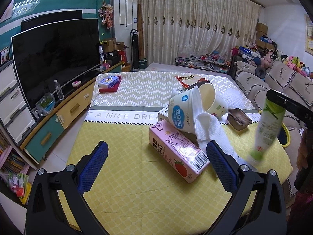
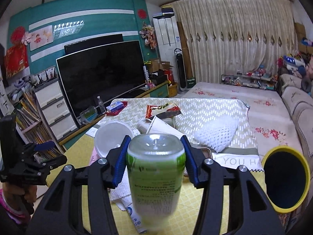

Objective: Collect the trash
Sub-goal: 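Carry the bottle over the yellow bin and open the right gripper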

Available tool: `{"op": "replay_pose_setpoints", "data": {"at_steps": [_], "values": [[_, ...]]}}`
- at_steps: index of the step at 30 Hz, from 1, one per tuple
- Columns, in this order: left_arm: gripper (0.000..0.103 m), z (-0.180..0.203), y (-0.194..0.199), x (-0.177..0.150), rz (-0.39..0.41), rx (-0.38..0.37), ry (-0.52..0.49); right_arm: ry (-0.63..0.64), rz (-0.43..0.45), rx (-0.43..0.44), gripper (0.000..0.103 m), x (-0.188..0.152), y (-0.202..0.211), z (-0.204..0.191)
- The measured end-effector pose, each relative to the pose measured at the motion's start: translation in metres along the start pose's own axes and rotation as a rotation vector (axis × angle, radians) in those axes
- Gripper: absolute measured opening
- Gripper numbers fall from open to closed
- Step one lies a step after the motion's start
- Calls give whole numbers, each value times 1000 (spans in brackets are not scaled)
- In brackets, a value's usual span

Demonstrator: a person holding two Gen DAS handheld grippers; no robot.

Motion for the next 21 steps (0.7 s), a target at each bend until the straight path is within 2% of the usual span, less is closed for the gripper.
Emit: {"op": "replay_pose_setpoints", "data": {"at_steps": [8, 11, 16, 19, 21], "values": [[99, 10, -2, 0, -8, -5, -21, -22, 82, -19, 49, 26, 19, 13], [99, 14, -3, 0, -12, -8, -34, -31, 115, -54, 49, 40, 32, 29], [99, 20, -5, 1, -8, -15, -46, -57, 174, -219, 49, 56, 66, 88], [99, 26, -7, 2, -3, -27, -52, -83, 183, -415, 49, 52, 85, 146], [99, 31, -11, 2, -10, -34, -59, -106, 153, -525, 49, 41, 87, 185]]}}
Point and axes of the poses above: each gripper's, at about its wrist camera, not at the fingertips, and y roughly against the way its jaws point, z to its right, x to its top, the point moved 9 cm from there along -y, roughly the way its jaws point
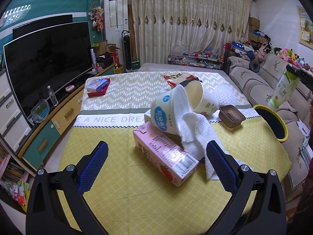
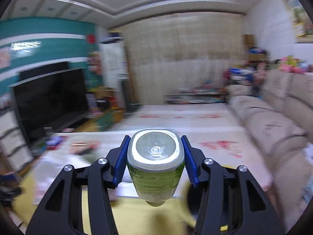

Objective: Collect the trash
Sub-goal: 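Carry the bottle over the yellow bin and open the right gripper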

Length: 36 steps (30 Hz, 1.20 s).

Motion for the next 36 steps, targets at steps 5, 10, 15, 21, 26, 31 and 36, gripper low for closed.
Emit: {"op": "replay_pose_setpoints", "data": {"at_steps": [5, 10, 15, 21, 26, 31, 36], "values": [[99, 13, -12, 0, -26, -11, -11, -40, -170, -140, 49, -52, -67, 66], [99, 20, -24, 4, -41, 7, -32, -60, -260, -200, 50, -97, -109, 88], [99, 25, -40, 13, -54, 20, -55, -69, -262, -218, 53, -108, -121, 94], [99, 27, -61, 35, -47, 26, -82, -43, -209, -220, 58, -102, -98, 82], [99, 19, -74, 62, -41, 9, -80, -25, -198, -196, 60, -101, -86, 68], [99, 12, -96, 74, -80, -14, -92, -15, -204, -185, 63, -99, -86, 59], [85, 7, -114, 67, -144, -74, -64, -4, -218, -172, 64, -102, -90, 47]]}}
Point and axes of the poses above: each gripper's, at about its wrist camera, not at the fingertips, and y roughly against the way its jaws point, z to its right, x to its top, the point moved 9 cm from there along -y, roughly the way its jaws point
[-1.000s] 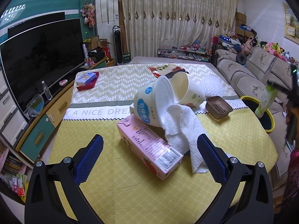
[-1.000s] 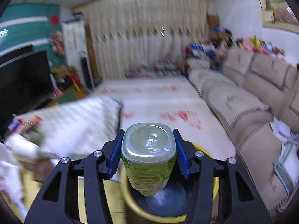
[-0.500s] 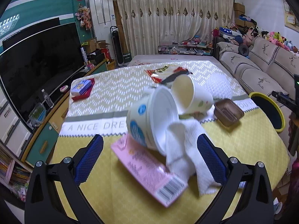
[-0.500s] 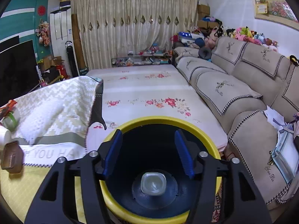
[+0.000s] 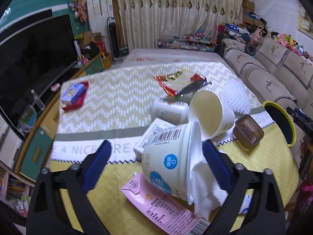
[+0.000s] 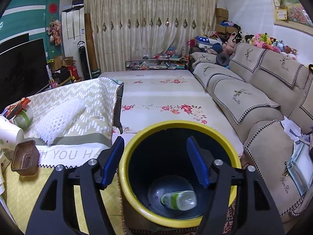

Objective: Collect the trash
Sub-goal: 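Carry the bottle over the yellow bin and open the right gripper, then grasp the white yogurt cup with the left gripper while right grasps tissue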

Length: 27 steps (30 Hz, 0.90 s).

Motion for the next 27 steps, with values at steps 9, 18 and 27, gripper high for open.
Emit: {"op": "replay_pose_setpoints", "data": {"at_steps": [9, 18, 27], "values": [[24, -3, -15, -12, -45, -54, 31, 27, -2, 4, 65, 0, 1, -16], [24, -12, 21, 16, 88, 61, 0, -19, 61, -11, 65, 13, 28, -2], [24, 42, 72, 64, 233, 71, -119, -96, 132, -58, 66, 18, 70, 48]]}}
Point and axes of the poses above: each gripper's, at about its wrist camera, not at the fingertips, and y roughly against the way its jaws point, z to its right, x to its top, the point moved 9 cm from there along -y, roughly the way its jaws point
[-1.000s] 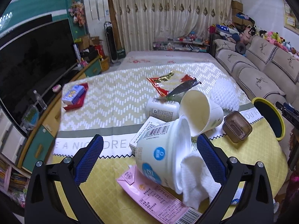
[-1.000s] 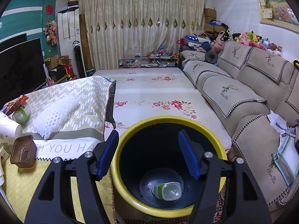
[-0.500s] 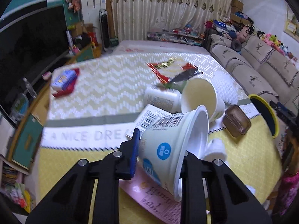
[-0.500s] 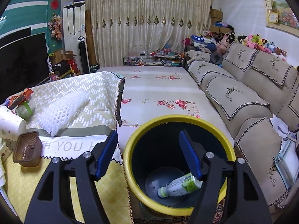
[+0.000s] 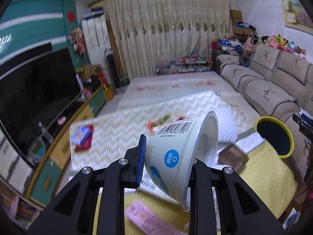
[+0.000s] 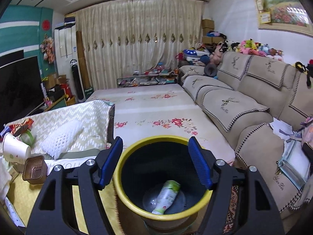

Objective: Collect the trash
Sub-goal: 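Grasp the white yogurt cup with the left gripper while right grasps tissue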

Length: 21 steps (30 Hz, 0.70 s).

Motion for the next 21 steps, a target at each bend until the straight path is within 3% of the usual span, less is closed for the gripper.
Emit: {"op": "replay_pose_setpoints", "data": {"at_steps": [4, 10, 14, 16, 18, 21], "values": [[24, 7, 9, 23, 46, 23, -2, -32, -4, 80, 66, -1, 9, -4], [24, 18, 21, 45, 74, 41, -23, 95, 31, 476, 66, -2, 58, -99], [24, 22, 21, 50, 75, 39, -27, 202, -18, 716, 66, -24, 91, -168], [24, 24, 24, 52, 85, 25, -27, 252, -39, 794, 68, -36, 102, -199], [24, 29, 28, 56, 95, 7, -31, 286, -35, 824, 75, -40, 108, -224], [24, 34, 37, 60, 112, -19, -35, 279, -32, 873, 76, -41, 111, -249]]}}
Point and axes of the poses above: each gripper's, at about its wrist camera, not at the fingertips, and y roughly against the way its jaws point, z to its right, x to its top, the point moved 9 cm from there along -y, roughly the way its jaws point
